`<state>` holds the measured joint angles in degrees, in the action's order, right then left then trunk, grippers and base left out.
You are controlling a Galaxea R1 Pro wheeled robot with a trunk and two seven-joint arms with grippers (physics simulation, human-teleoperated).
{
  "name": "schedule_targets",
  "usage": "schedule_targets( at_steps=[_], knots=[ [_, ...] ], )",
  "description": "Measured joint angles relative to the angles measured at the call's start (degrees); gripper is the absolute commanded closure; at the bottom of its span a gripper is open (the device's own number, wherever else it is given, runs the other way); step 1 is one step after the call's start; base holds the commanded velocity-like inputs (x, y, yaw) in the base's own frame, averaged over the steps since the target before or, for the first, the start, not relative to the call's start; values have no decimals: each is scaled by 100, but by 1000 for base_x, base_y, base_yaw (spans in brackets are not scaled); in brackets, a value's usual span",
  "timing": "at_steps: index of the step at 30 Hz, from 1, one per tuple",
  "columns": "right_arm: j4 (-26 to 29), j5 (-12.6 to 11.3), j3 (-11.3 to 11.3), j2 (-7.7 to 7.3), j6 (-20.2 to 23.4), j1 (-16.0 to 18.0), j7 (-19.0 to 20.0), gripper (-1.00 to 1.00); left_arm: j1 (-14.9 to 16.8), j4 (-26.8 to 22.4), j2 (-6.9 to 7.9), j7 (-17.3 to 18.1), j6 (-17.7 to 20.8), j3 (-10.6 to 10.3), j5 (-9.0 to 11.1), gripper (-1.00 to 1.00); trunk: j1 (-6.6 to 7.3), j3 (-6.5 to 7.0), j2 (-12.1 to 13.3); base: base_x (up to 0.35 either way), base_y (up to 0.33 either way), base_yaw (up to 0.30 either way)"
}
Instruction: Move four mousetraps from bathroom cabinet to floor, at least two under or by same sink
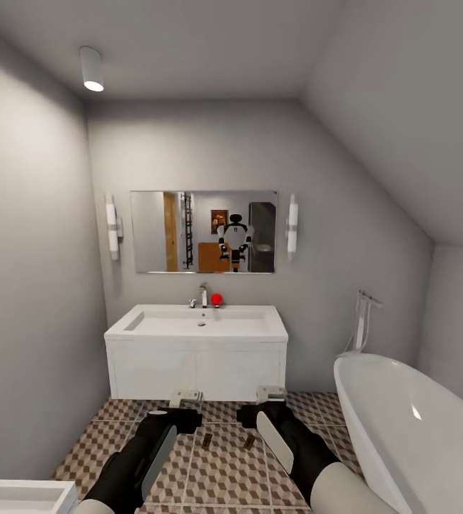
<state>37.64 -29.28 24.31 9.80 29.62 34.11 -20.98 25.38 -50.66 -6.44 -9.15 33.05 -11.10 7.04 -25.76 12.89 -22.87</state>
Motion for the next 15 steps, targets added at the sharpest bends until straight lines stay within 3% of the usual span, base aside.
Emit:
schedule_targets(
  at_steps=[15],
  knots=[
    [0,-10,-11,0,1,0,0,-100,0,0,0,-5,-3,0,-4,-100,0,0,0,0,0,0]
  ],
)
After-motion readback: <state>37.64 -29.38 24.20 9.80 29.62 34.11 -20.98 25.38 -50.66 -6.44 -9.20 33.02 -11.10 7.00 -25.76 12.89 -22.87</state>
